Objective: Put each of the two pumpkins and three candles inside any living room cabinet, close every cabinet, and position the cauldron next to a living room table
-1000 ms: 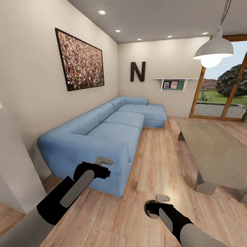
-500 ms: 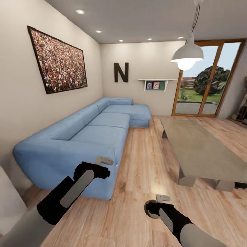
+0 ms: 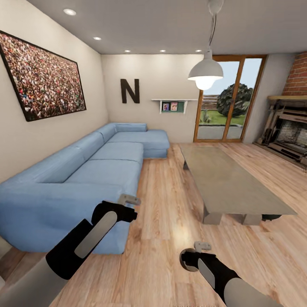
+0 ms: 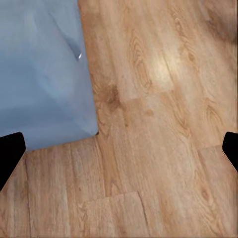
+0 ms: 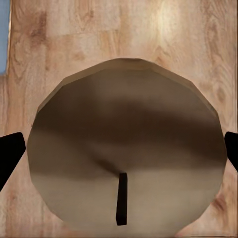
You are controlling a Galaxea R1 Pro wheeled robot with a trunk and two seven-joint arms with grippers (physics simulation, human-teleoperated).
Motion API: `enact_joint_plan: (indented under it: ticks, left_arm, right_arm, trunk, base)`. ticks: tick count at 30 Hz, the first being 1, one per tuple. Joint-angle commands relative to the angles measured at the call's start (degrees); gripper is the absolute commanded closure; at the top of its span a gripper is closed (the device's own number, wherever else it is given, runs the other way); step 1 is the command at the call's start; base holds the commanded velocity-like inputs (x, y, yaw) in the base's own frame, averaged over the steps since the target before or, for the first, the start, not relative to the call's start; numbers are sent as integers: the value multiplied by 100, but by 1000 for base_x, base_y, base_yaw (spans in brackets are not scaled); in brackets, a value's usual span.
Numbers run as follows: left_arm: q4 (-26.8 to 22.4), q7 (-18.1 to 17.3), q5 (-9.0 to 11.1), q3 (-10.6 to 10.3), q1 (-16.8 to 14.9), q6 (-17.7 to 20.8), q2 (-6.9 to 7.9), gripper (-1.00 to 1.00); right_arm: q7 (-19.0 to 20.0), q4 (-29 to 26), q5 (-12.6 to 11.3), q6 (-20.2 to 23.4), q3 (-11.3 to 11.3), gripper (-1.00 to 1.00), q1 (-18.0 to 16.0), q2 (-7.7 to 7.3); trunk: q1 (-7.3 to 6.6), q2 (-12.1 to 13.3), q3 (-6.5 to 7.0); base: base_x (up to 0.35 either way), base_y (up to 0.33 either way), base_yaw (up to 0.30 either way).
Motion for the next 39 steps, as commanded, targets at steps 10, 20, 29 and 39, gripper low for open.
enact_joint_plan:
  ticks: [10, 20, 29, 39]
  left_arm:
    - [-9, 66, 53, -12, -6, 8, 4, -100]
    - [-5, 80, 57, -15, -6, 8, -19, -100]
    - [-3, 80, 57, -13, -6, 8, -41, -100]
    - [-7, 78, 55, -18, -6, 8, -43, -100]
  right_arm:
    - [-48, -9, -59, 25, 49, 100, -4, -2]
    - [-48, -8, -59, 25, 49, 100, -4, -2]
    - [-48, -7, -59, 25, 49, 100, -4, -2]
    - [-48, -10, -59, 25, 48, 100, -4, -2]
  trunk:
    - [-220, 399, 174]
    - [-440, 800, 353]
    - [-638, 1161, 515]
    - [-857, 1562, 694]
  base:
    - [0, 0, -292]
    - [0, 0, -292]
    - [0, 0, -292]
    - [0, 0, -292]
